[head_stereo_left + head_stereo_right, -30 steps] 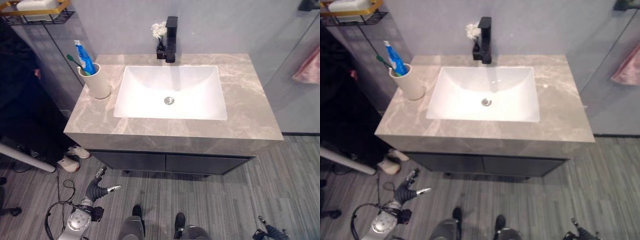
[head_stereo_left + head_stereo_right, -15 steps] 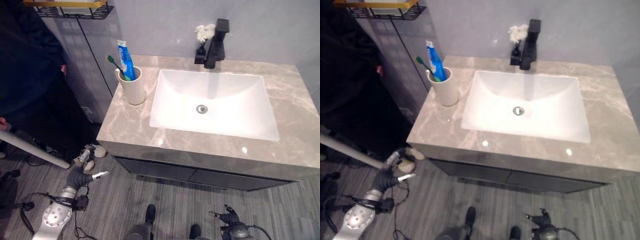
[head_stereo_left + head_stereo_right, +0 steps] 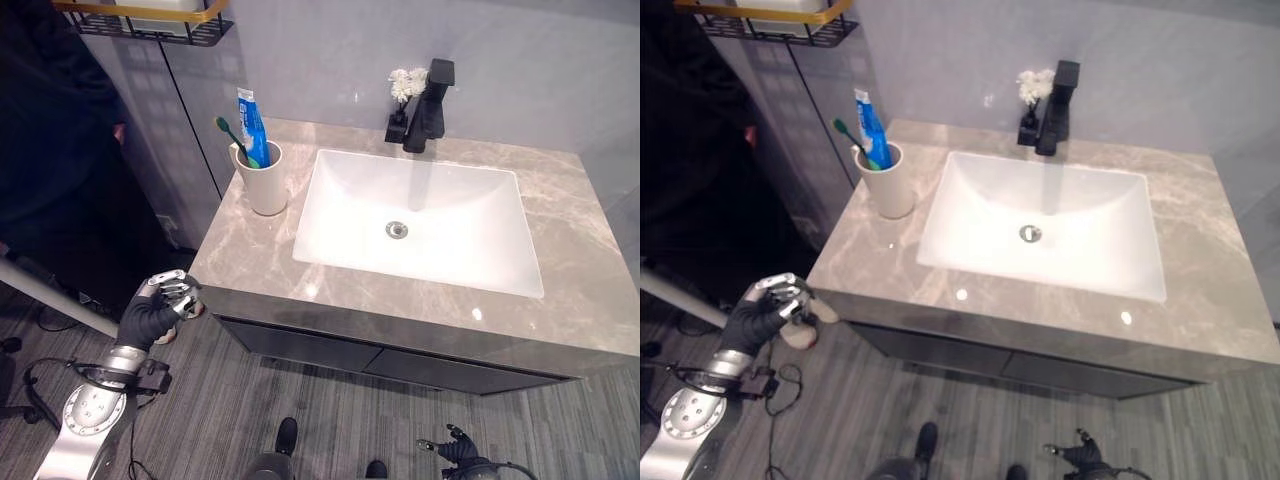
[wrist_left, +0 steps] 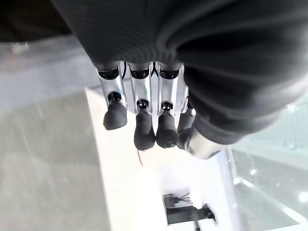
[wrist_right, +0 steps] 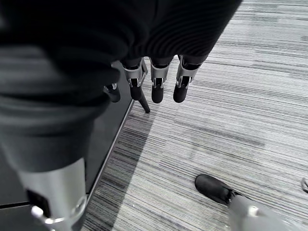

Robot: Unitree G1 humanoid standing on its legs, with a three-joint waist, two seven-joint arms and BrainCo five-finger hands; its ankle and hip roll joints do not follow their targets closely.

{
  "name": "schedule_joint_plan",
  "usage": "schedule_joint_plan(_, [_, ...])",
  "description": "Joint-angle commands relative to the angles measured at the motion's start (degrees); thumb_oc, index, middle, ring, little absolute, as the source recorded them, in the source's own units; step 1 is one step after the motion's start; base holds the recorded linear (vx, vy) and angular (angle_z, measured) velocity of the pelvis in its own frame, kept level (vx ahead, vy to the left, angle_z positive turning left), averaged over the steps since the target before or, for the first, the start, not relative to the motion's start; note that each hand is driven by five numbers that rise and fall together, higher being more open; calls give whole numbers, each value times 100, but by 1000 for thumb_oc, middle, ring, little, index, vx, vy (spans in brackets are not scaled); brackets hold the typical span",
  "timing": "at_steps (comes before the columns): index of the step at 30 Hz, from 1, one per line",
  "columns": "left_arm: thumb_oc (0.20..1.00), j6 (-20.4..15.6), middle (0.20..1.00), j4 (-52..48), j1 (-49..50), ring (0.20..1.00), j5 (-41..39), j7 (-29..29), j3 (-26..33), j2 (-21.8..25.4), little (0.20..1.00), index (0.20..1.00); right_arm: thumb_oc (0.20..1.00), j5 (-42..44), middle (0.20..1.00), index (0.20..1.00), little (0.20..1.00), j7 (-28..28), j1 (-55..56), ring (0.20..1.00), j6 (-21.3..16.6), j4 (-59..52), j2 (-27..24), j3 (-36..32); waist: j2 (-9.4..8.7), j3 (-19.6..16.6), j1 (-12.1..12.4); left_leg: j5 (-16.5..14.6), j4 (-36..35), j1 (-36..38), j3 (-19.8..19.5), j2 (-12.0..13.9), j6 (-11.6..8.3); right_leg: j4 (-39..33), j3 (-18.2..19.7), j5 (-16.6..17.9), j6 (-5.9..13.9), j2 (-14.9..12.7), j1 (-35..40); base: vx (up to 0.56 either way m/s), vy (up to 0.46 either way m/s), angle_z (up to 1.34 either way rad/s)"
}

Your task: Put brush and paste in cup on sink, flatten towel.

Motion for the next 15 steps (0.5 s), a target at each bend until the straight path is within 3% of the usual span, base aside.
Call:
schedule_joint_plan(1, [200, 23, 200, -271, -379, 200, -449, 81, 61, -123, 200, 200, 1000, -100, 1000, 1000, 1000, -11, -146, 1000, 41, 6, -137, 159, -21, -19, -151, -107, 18, -140, 100, 122, -63, 179, 155, 133, -29, -45, -360, 10, -31, -14])
schedule_joint_plan(15, [200, 297, 200, 156, -1415, 200, -1121, 594, -138, -6, 200, 200, 1000, -106, 1000, 1000, 1000, -36, -148, 1000, 265, 119, -208, 235, 168, 182, -460, 81, 18, -469, 89, 301, -173, 344, 213, 100, -130, 111, -768, -9, -23, -7])
